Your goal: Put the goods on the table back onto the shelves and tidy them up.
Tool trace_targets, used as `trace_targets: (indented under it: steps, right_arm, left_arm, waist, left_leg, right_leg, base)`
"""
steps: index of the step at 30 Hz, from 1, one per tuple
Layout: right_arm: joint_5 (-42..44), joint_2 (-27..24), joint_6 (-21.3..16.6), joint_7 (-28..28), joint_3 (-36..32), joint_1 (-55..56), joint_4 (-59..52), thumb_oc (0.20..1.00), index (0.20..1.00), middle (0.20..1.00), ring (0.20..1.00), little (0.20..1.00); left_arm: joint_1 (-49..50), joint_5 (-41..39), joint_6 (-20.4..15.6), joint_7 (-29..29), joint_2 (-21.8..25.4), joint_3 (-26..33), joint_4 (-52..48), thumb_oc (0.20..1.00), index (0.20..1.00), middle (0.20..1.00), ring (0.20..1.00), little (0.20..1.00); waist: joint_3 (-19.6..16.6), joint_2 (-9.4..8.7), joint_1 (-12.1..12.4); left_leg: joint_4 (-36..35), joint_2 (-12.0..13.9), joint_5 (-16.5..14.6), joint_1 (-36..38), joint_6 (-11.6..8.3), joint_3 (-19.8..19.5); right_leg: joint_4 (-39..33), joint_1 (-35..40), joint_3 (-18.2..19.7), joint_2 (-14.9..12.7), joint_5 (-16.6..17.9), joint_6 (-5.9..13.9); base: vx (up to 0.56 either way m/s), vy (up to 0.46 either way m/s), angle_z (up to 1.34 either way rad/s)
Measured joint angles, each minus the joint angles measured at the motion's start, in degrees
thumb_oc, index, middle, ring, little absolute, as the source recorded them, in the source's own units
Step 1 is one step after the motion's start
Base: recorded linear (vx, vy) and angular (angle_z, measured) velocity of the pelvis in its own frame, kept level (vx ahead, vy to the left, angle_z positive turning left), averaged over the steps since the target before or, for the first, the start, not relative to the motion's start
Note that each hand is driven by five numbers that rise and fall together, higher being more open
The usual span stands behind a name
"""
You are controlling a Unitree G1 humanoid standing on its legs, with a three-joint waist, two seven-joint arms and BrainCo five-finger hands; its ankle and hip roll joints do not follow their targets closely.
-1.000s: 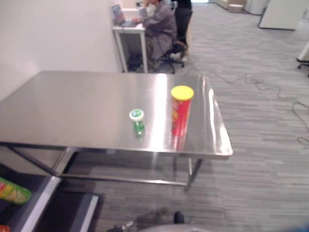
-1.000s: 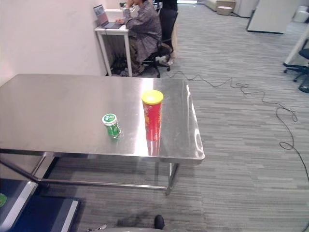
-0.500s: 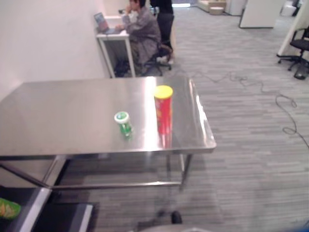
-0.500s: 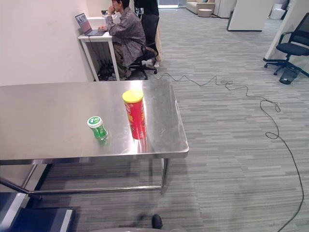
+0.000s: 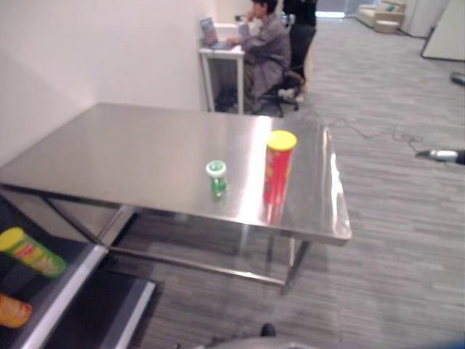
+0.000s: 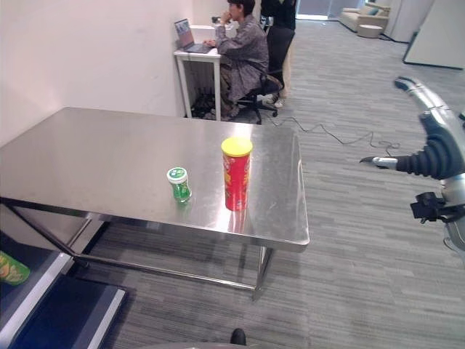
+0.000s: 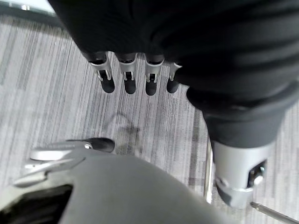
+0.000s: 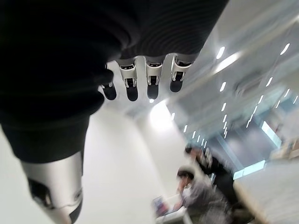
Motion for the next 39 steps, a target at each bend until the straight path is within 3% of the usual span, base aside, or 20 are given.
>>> trace_targets:
  steps: [5, 14, 24, 39]
  right_arm:
    - [8.5, -1.8, 0.2, 4.3, 10.6, -9.0, 3.8, 1.0, 1.0, 1.0, 1.0, 1.0]
    - [15.2, -4.0, 0.2, 10.7, 21.9, -18.4, 4.9, 1.0, 1.0, 1.0, 1.0, 1.0]
    - [15.0, -3.8, 0.8, 11.7, 38.9, -31.3, 7.1, 1.0, 1.0, 1.0, 1.0, 1.0]
    - [8.8, -3.7, 2.0, 11.8, 49.4, -40.5, 10.7, 1.0, 1.0, 1.0, 1.0, 1.0]
  left_arm:
    - [-0.5, 0.0, 0.0, -0.5, 0.1, -1.8, 1.0, 1.0, 1.0, 1.0, 1.0, 1.0]
    - [-0.5, -0.1, -0.7, -0.8, 0.2, -1.8, 1.1, 1.0, 1.0, 1.0, 1.0, 1.0]
    - [-0.5, -0.3, -0.9, -1.1, 0.6, -1.8, 1.0, 1.0, 1.0, 1.0, 1.0, 1.0]
    - [-0.9, -2.4, -1.2, -1.0, 1.1, -1.8, 1.0, 1.0, 1.0, 1.0, 1.0, 1.0]
  waist:
    - [0.0, 0.08, 0.7]
    - [0.0, -0.12, 2.3]
    - [0.6, -0.99, 2.8]
    - [0.8, -1.88, 4.9]
  left_leg:
    - [0.0, 0.2, 0.1, -0.3, -0.09, -0.6]
    - [0.0, 0.8, 0.6, -1.0, -0.93, -2.1]
    - [0.1, 0.9, 0.7, -1.2, -1.06, -3.4]
    - [0.4, 0.7, 0.9, -2.1, -1.5, -4.9]
  right_leg:
    - [0.0, 0.0, -1.0, -0.1, 0.0, 0.01]
    - [0.0, 0.2, -3.3, -0.1, -0.3, -0.06]
    - [0.0, 0.4, -4.5, -0.3, -0.5, -0.33]
    - [0.0, 0.4, -6.4, -0.9, -0.8, -0.47]
  base:
    - [0.01, -0.01, 0.09]
    - [0.01, -0.015, 0.13]
    - [0.0, 0.0, 0.06]
    - [0.0, 0.004, 0.07]
